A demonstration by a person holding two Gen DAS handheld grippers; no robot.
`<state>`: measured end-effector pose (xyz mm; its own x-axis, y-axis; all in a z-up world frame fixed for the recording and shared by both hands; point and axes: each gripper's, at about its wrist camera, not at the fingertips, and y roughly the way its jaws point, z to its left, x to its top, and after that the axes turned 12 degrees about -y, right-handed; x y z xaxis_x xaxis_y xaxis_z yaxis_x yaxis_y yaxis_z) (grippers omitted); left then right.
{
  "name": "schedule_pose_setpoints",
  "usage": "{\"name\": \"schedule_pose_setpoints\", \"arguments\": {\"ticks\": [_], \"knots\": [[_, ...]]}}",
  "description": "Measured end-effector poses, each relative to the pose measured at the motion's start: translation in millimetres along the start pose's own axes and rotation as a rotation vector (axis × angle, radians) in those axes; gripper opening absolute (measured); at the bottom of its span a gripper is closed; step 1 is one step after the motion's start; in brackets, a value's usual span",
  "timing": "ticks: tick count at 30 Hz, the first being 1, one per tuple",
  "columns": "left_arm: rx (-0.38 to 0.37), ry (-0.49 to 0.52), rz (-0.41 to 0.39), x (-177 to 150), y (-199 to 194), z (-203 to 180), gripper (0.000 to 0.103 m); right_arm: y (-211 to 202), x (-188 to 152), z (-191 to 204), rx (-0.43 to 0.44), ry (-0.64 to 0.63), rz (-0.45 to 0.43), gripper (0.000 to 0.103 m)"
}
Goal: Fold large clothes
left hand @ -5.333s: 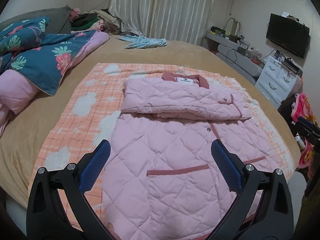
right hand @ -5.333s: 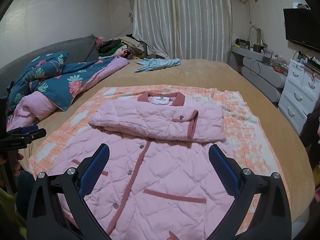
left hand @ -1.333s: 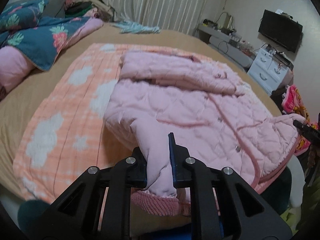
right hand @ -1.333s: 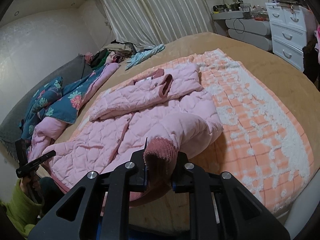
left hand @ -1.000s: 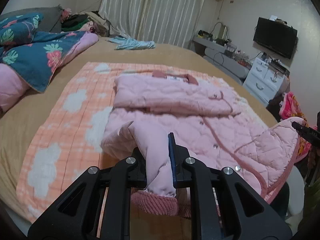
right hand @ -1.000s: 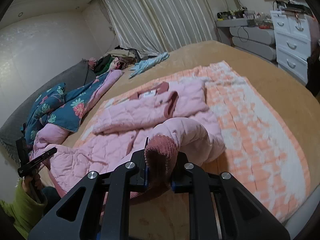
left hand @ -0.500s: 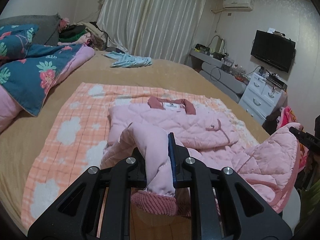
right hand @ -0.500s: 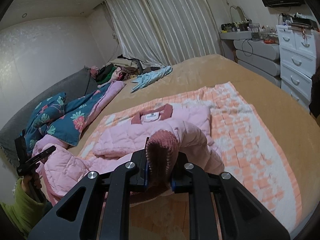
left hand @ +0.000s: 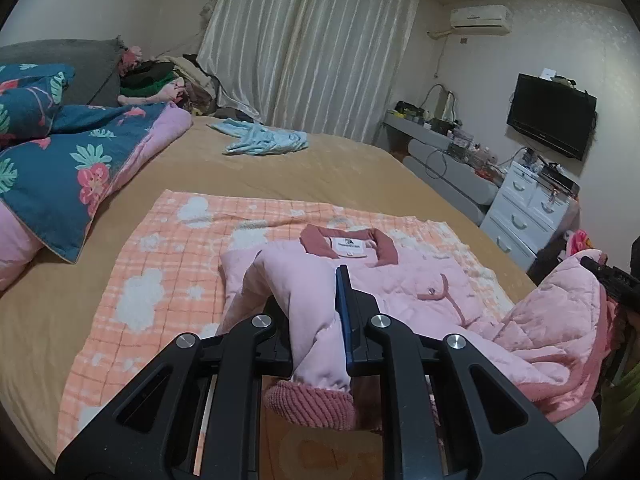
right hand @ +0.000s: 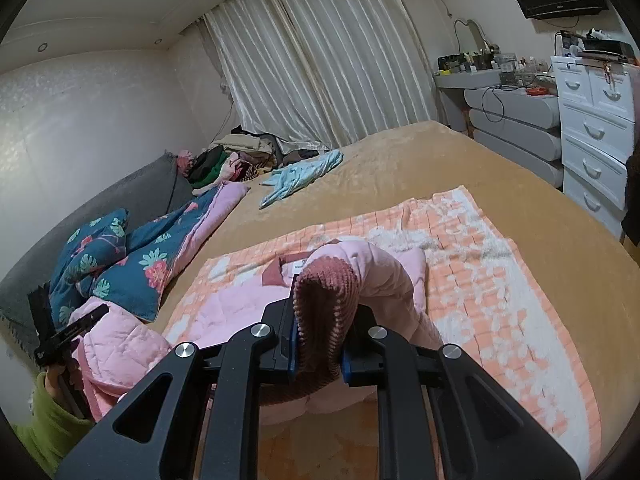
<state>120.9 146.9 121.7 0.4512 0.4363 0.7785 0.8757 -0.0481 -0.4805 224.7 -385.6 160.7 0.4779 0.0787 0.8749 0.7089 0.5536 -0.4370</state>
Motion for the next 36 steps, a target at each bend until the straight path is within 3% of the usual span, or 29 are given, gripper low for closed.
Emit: {"name": "schedule_pose_setpoints", "arguments": {"ticks": [15, 26, 36], "knots": [[0.116, -0.001, -0.001, 16, 58, 14, 0.009, 68, 26, -36, -0.001, 0.098, 0.060, 0.014], [0.166, 0.006, 0.024, 20, 100, 23, 0.011, 116, 20, -72, 0.013, 0.213, 0.100, 0.015], [0.182, 0.011, 0.037, 22, 125, 28, 0.010, 154, 9, -105, 0.104, 0.338, 0.121, 0.031]]}}
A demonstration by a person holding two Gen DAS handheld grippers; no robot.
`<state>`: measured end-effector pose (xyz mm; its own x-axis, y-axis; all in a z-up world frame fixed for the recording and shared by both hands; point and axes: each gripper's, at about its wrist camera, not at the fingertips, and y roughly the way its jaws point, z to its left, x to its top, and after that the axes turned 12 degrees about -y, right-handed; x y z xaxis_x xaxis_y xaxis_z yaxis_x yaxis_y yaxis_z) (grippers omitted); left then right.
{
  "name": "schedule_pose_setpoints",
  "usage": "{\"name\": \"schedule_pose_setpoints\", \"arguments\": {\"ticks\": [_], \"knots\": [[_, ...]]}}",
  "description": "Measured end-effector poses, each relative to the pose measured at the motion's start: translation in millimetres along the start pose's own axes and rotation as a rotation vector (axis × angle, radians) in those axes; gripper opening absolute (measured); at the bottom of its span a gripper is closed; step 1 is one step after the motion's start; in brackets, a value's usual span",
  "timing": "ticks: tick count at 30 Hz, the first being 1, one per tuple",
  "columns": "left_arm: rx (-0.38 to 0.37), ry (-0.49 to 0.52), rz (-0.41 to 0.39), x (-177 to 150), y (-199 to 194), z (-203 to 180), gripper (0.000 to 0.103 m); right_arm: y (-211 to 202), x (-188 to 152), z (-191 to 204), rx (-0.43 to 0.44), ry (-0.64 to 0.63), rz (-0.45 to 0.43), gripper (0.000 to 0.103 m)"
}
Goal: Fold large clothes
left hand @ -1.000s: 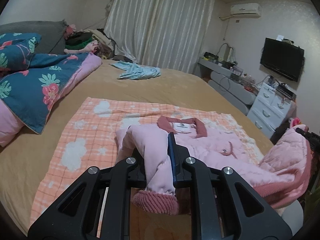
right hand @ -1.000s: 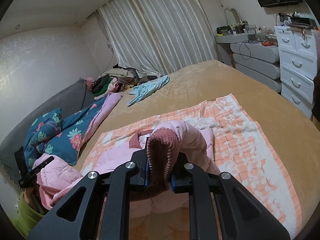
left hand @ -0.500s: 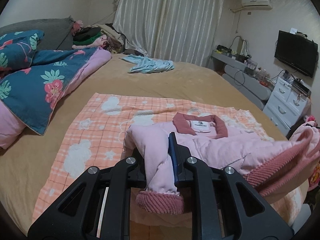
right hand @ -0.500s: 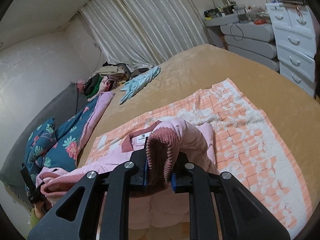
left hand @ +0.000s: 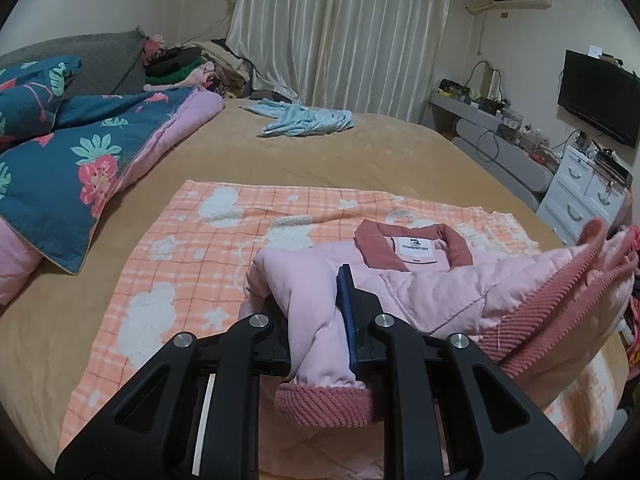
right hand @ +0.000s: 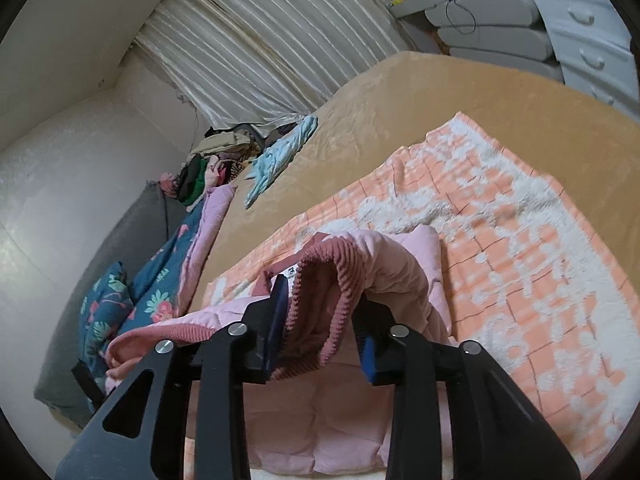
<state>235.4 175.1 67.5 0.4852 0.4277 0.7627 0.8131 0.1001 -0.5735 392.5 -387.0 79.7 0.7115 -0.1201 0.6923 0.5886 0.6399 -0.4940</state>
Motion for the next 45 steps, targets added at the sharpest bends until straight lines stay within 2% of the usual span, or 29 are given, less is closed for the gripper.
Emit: {"name": "schedule_pose_setpoints", "arguments": {"ticks": [4, 8, 11, 15, 21, 26, 27, 28, 29, 30, 31, 32, 34, 36, 42, 45], "knots": [[0.000, -0.003, 0.005, 1, 6, 1, 0.011, 5, 0, -10, 0.043, 0.030, -0.010, 0.036], [-0.001, -0.007, 0.009, 2, 13, 1, 0.011, 3, 1, -12, 0.056, 0.028, -0.057, 0.062], [-0.001, -0.003, 0.011, 2, 15, 1, 0.011, 2, 1, -12, 0.046, 0.001, -0.073, 0.067], [-0.001, -0.008, 0.018, 2, 22, 2, 0.012, 7, -9, -9, -0.019, -0.070, -0.049, 0.075], [0.007, -0.013, 0.026, 0, 31, 1, 0.015, 38, -43, -4, -0.181, -0.230, 0.084, 0.079], [-0.005, -0.029, 0.036, 0, 32, 1, 0.020, 53, -65, -7, -0.228, -0.277, 0.125, 0.083], [-0.012, -0.033, 0.039, 1, 32, 2, 0.025, 54, -67, -8, -0.229, -0.279, 0.125, 0.084], [-0.024, -0.039, 0.041, 1, 32, 1, 0.037, 55, -68, -8, -0.232, -0.282, 0.124, 0.084], [-0.040, -0.048, 0.042, 2, 30, 1, 0.043, 56, -68, -8, -0.236, -0.285, 0.123, 0.085], [-0.058, -0.057, 0.043, 2, 28, 1, 0.061, 56, -68, -7, -0.238, -0.286, 0.121, 0.085], [-0.070, -0.060, 0.042, 3, 26, 0, 0.073, 56, -69, -7, -0.239, -0.287, 0.120, 0.085], [-0.078, -0.060, 0.040, 3, 24, -2, 0.076, 56, -69, -7, -0.239, -0.287, 0.120, 0.085], [-0.064, -0.041, 0.019, 4, 17, -7, 0.088, 53, -69, -5, -0.240, -0.291, 0.120, 0.085], [-0.058, -0.014, -0.009, 6, 7, -13, 0.094, 50, -69, -1, -0.240, -0.294, 0.119, 0.085], [-0.044, 0.021, -0.063, 9, -20, -15, 0.094, 26, -67, 10, -0.212, -0.301, 0.075, 0.090], [0.009, 0.050, -0.067, 4, -24, -11, 0.094, 13, -67, 21, -0.223, -0.339, 0.049, 0.092]]}}
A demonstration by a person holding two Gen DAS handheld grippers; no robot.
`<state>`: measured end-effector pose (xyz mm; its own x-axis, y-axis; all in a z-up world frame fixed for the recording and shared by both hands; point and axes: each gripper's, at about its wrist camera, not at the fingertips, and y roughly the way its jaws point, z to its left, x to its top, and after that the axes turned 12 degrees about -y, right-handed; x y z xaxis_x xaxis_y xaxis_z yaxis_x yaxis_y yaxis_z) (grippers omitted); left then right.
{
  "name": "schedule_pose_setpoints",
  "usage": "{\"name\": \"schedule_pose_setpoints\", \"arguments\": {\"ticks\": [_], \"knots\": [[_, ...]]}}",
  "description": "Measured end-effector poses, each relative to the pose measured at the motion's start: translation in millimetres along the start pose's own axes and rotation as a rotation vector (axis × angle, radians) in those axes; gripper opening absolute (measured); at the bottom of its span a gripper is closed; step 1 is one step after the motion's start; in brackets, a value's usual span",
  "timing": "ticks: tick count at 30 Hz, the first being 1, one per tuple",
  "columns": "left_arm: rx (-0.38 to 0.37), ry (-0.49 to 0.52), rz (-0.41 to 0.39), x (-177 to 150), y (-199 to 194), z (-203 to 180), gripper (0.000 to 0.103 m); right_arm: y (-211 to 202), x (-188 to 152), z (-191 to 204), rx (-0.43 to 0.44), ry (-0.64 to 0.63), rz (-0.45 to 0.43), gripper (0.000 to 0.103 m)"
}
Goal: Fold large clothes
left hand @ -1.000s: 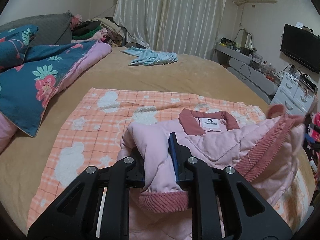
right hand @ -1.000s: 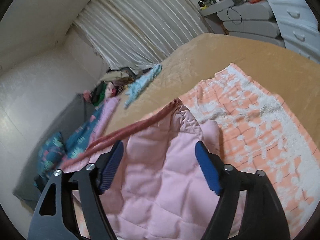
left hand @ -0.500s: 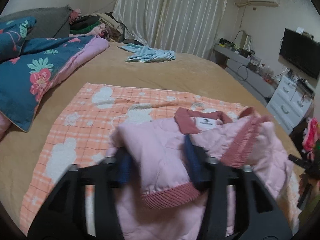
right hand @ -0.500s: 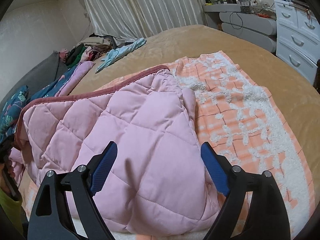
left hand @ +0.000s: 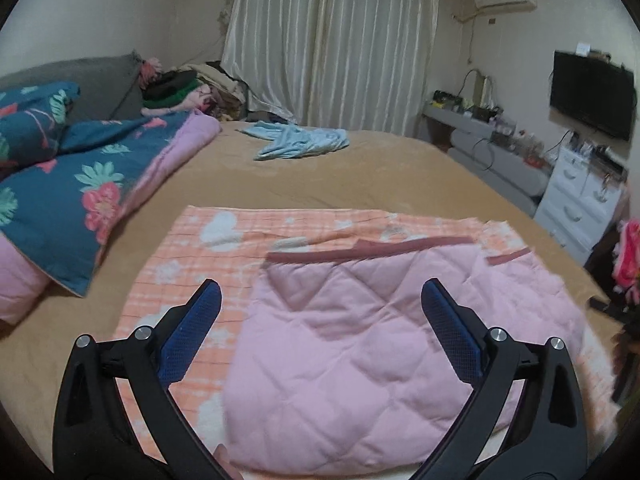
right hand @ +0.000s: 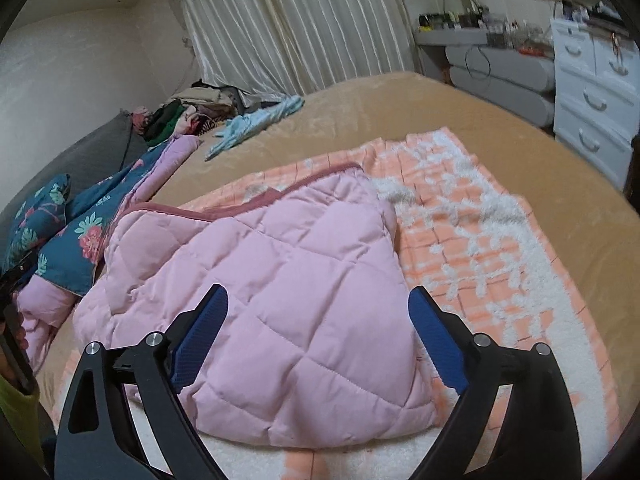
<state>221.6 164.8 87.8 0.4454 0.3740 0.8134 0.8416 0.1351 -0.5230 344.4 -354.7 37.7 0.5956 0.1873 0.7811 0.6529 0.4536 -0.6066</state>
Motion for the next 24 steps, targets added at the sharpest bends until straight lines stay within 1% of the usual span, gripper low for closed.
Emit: {"name": "schedule_pose_setpoints", "arguments": {"ticks": [2, 5, 10, 14, 15, 18, 21, 24], "knots": [[0.032, 0.009, 0.017, -6, 2, 6, 0.094, -9, 0, 6, -0.024, -0.044, -0.014, 0.094], [0.051, -0.003, 0.049, -14, 3, 11, 0.094, -12, -2, 13, -0.050, -0.096, -0.010, 0.096], [0.081, 0.014, 0.093, -31, 10, 17, 0.094, -1, -17, 17, -0.063, -0.135, 0.050, 0.096], [0.107, 0.025, 0.136, -46, 24, 25, 0.094, 13, -25, 16, -0.089, -0.152, 0.092, 0.096], [0.110, 0.021, 0.157, -51, 30, 29, 0.094, 18, -27, 13, -0.099, -0.152, 0.104, 0.096], [0.103, -0.028, 0.211, -64, 47, 45, 0.094, 30, -29, 6, -0.112, -0.148, 0.128, 0.096], [0.079, -0.113, 0.294, -82, 66, 64, 0.094, 41, -30, 2, -0.118, -0.156, 0.136, 0.096], [0.009, -0.177, 0.332, -92, 72, 71, 0.093, 52, -33, 0, -0.103, -0.147, 0.144, 0.096]]}}
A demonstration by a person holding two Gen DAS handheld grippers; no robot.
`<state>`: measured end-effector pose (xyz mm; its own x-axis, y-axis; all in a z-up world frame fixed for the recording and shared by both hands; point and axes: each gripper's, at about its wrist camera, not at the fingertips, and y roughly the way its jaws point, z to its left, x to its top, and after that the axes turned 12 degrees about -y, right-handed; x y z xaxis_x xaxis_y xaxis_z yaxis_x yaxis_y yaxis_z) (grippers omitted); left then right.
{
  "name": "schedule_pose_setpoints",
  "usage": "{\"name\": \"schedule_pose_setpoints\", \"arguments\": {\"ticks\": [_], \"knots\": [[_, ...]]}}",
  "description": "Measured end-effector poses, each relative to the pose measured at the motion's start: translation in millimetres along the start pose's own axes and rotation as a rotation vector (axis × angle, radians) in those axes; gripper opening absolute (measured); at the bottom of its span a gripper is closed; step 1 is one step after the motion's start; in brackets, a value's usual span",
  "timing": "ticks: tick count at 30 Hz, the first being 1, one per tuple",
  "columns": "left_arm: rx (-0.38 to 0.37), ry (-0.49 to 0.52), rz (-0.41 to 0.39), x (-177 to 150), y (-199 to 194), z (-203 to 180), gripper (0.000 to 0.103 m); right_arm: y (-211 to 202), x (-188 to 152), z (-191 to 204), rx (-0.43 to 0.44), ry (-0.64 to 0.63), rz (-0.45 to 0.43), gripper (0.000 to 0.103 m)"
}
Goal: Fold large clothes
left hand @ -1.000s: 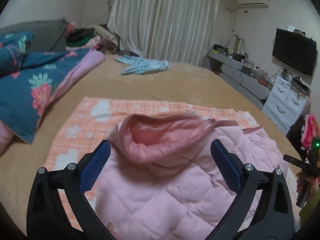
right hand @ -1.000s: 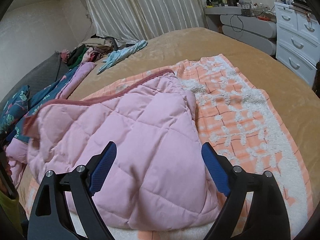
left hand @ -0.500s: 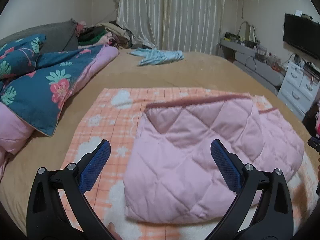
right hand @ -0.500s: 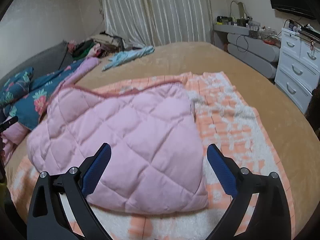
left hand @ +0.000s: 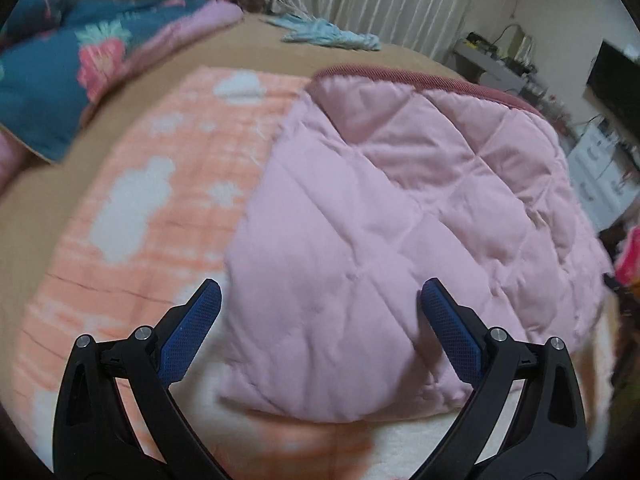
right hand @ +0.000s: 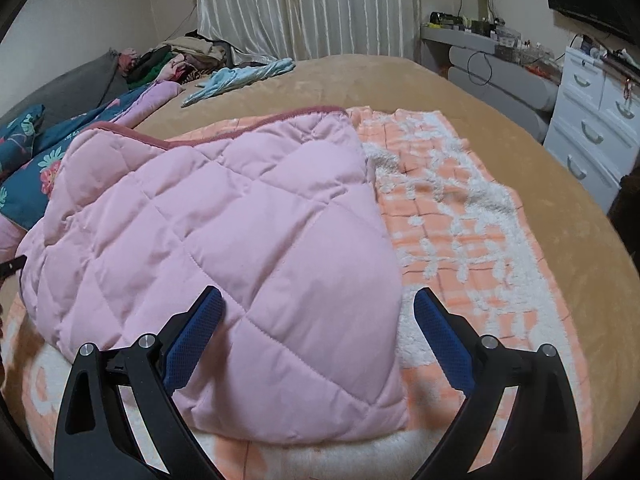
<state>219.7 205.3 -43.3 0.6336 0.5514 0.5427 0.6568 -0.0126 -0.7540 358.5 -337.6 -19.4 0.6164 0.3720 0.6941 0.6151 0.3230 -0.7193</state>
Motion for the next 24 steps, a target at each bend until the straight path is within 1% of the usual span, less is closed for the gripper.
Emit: {"name": "schedule_pose_setpoints", "arguments": {"ticks": [1, 2, 3, 4, 5, 6, 7, 8, 9, 11, 13, 15, 16, 19, 24], "knots": [[-0.011, -0.001, 0.002, -2, 2, -1, 0.082, 4, -1, 0, 0.009, 0.004, 0.002, 0.095], [-0.006, 0.007, -0.002, -3, 4, -3, 0.072, 7, -1, 1, 0.016, 0.005, -0.001, 0.088], [0.005, 0.030, -0.016, -4, 5, -8, 0.048, 10, -1, 4, 0.036, 0.002, -0.008, 0.068], [0.005, 0.039, -0.023, -4, 5, -11, 0.032, 10, -1, 7, 0.031, -0.002, -0.011, 0.057], [0.006, 0.046, -0.029, -3, 5, -15, 0.026, 10, 1, 10, -0.012, -0.012, -0.018, 0.041], [0.012, 0.058, -0.042, 0, 3, -21, 0.018, 8, 4, 11, -0.015, -0.010, -0.033, 0.029], [0.018, 0.069, -0.060, 3, 1, -27, 0.015, 5, 7, 12, -0.012, -0.005, -0.051, 0.025], [0.022, 0.075, -0.086, 10, -3, -32, 0.014, 0, 13, 14, -0.031, -0.009, -0.072, 0.020], [0.022, 0.073, -0.100, 16, -4, -35, 0.014, -4, 20, 15, -0.055, -0.011, -0.094, 0.017], [0.036, 0.074, -0.132, 32, -6, -41, 0.014, -8, 34, 13, -0.083, 0.010, -0.130, 0.016], [0.053, 0.076, -0.148, 43, -2, -49, 0.014, -6, 48, 9, -0.098, 0.033, -0.138, 0.016], [0.088, 0.090, -0.150, 52, 8, -56, 0.014, 5, 59, 5, -0.122, 0.048, -0.122, 0.016], [0.105, 0.096, -0.146, 55, 15, -58, 0.014, 16, 63, 4, -0.143, 0.053, -0.099, 0.015], [0.143, 0.101, -0.113, 57, 37, -57, 0.014, 38, 63, 2, -0.163, 0.074, -0.047, 0.015], [0.157, 0.083, -0.076, 55, 60, -47, 0.014, 64, 57, -2, -0.178, 0.084, 0.012, 0.015]]}}
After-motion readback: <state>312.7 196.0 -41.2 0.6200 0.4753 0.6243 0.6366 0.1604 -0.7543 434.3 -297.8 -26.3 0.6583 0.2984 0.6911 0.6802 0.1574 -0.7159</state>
